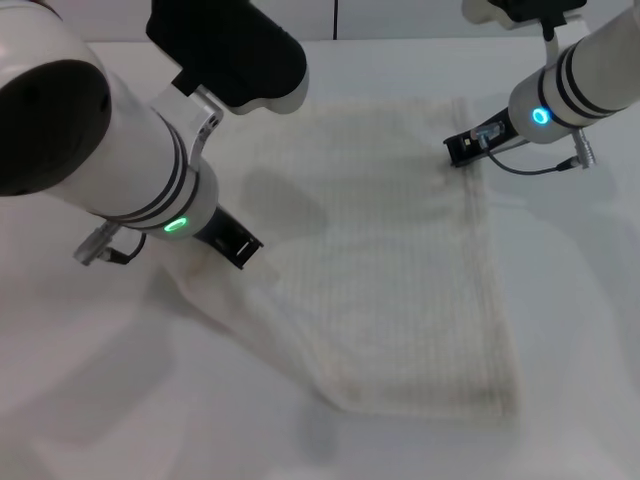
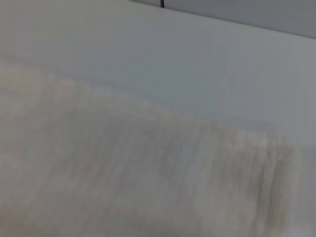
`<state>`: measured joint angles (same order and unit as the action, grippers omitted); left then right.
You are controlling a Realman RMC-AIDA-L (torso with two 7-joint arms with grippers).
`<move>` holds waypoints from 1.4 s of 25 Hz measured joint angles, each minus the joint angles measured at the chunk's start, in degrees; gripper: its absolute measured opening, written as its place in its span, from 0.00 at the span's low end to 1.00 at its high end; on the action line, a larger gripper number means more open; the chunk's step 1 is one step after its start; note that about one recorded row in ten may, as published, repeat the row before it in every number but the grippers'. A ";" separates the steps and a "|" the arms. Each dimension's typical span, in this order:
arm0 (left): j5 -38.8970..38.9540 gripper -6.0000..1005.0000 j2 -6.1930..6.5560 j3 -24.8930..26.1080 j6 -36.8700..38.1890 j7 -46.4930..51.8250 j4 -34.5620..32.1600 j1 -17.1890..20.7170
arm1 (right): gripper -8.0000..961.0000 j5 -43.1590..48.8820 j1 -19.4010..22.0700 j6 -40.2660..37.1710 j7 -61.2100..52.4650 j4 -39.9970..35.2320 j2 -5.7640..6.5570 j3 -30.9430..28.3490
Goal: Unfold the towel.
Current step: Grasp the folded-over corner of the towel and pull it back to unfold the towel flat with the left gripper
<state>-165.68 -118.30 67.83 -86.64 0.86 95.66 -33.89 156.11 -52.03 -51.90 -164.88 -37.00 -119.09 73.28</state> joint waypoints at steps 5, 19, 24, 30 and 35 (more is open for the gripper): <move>0.00 0.04 0.09 0.22 -1.02 0.17 -0.27 0.61 | 0.02 -0.45 0.01 -0.14 0.00 -0.45 0.00 0.17; 0.01 0.04 0.19 0.59 -4.83 1.91 -1.48 1.25 | 0.02 -0.46 0.18 -0.62 0.03 -0.38 0.00 0.29; 0.01 0.06 0.24 0.64 -5.55 1.98 -1.55 1.80 | 0.02 -0.46 0.27 -0.43 0.11 -0.28 0.00 0.36; -0.01 0.09 0.27 0.64 -7.06 2.50 -1.54 1.99 | 0.02 -0.46 0.46 -0.41 0.14 -0.26 0.00 0.45; -0.06 0.12 0.34 0.72 -7.49 2.73 -1.55 2.38 | 0.02 -0.46 0.52 -0.47 0.17 -0.26 0.00 0.47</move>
<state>-165.74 -117.96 68.54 -94.13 3.58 94.12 -31.51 155.65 -51.51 -52.38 -164.71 -37.26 -119.09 73.74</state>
